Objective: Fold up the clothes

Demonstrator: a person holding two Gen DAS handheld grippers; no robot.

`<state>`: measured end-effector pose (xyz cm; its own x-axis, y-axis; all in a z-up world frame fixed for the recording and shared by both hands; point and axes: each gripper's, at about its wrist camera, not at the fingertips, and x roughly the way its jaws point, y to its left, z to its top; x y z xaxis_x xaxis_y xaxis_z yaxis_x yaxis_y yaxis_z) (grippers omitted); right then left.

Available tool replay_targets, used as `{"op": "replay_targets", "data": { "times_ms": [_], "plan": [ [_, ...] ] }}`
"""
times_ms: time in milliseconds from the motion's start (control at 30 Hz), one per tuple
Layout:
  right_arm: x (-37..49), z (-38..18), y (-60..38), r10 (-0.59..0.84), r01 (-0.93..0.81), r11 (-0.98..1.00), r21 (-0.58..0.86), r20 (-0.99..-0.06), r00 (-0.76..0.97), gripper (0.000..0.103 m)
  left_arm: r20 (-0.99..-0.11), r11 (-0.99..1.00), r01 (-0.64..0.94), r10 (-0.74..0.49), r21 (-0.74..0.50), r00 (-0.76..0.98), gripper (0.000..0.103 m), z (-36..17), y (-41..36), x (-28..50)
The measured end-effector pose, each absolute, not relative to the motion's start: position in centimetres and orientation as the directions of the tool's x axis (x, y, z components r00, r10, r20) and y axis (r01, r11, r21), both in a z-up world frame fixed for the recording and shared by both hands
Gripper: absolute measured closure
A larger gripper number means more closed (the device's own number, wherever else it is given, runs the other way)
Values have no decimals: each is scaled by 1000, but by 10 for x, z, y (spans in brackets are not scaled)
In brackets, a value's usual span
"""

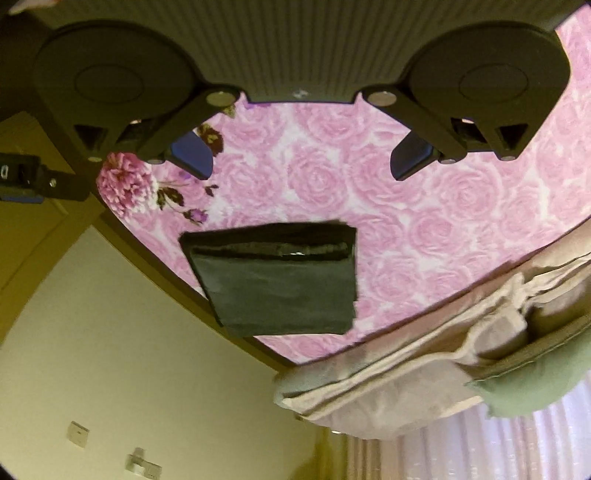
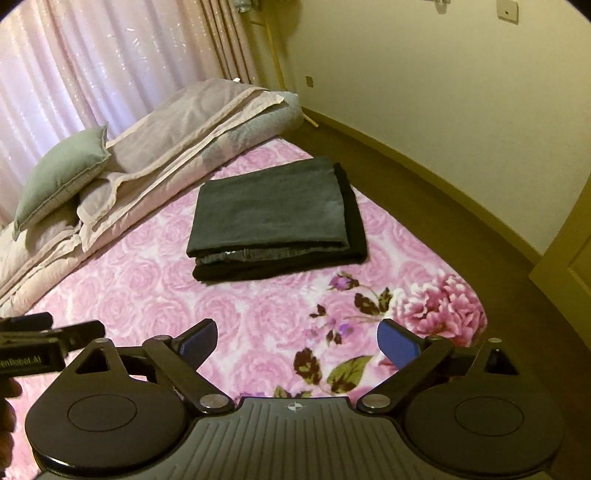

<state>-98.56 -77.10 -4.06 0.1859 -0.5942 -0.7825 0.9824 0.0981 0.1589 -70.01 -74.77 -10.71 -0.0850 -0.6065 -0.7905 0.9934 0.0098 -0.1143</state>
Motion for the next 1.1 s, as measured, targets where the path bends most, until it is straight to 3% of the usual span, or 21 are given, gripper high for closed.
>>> {"op": "replay_targets", "data": {
  "times_ms": [67,500,1100],
  "plan": [
    [-984,-39,-771,-597,984,105,145,-782,179,0,-790,25,994,-610,-109,-71,2,-104,-746,-700],
    [-996,-29,-792,-587,970,221,99,-781,213,0,-792,134,987,-610,-82,17,2,-90,-753,-719],
    [-1012,-26,-816,-567,970,220,103,-796,213,0,-798,107,993,-601,-44,29,2,-91,-779,-750]
  ]
}}
